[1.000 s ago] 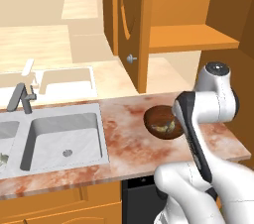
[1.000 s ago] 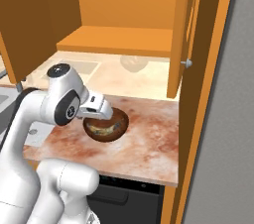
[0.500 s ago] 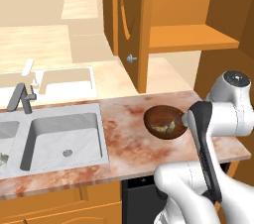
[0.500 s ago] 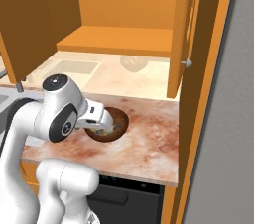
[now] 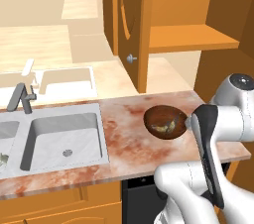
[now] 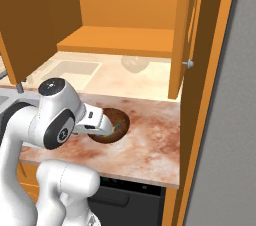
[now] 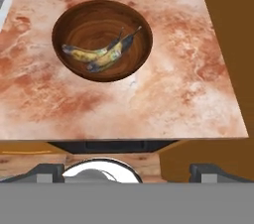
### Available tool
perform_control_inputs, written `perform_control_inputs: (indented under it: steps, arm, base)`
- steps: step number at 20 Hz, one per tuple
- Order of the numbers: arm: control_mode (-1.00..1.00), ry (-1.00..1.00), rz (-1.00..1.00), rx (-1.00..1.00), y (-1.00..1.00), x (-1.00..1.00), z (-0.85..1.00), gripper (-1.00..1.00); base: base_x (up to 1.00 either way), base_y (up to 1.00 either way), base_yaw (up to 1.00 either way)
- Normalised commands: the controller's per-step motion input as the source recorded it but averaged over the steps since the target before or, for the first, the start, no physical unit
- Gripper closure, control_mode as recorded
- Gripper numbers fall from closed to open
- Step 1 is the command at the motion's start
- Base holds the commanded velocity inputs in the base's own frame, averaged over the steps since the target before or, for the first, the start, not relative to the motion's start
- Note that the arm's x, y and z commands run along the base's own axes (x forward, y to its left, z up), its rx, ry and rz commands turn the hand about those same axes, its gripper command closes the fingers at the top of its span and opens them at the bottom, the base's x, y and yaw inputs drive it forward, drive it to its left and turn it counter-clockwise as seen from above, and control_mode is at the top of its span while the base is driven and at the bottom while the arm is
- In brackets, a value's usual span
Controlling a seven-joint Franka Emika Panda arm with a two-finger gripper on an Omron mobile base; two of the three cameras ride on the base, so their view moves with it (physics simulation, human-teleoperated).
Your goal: Pick the bananas from the cabinet and place them in one bowl. Pick the garlic from the sink and place it in the other bowl.
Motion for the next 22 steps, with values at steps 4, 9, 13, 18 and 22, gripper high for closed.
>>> perform_control_inputs:
  steps: [4, 9, 13, 18, 22]
  arm:
    - [1.00, 0.00, 0.00, 0.00, 0.00, 0.00, 0.00, -1.00]
    - [1.00, 0.00, 0.00, 0.00, 0.00, 0.00, 0.00, -1.00]
    - [1.00, 0.00, 0.00, 0.00, 0.00, 0.00, 0.00, -1.00]
    - [1.00, 0.00, 0.00, 0.00, 0.00, 0.00, 0.00, -1.00]
    - [1.00, 0.00, 0.00, 0.00, 0.00, 0.00, 0.00, -1.00]
  base:
    - [-0.42, 0.37, 0.00]
    - [-0.48, 0.68, 0.00]
    - [-0.26, 0.91, 0.00]
    - [-0.15, 0.97, 0.00]
    - [-0.05, 0.97, 0.00]
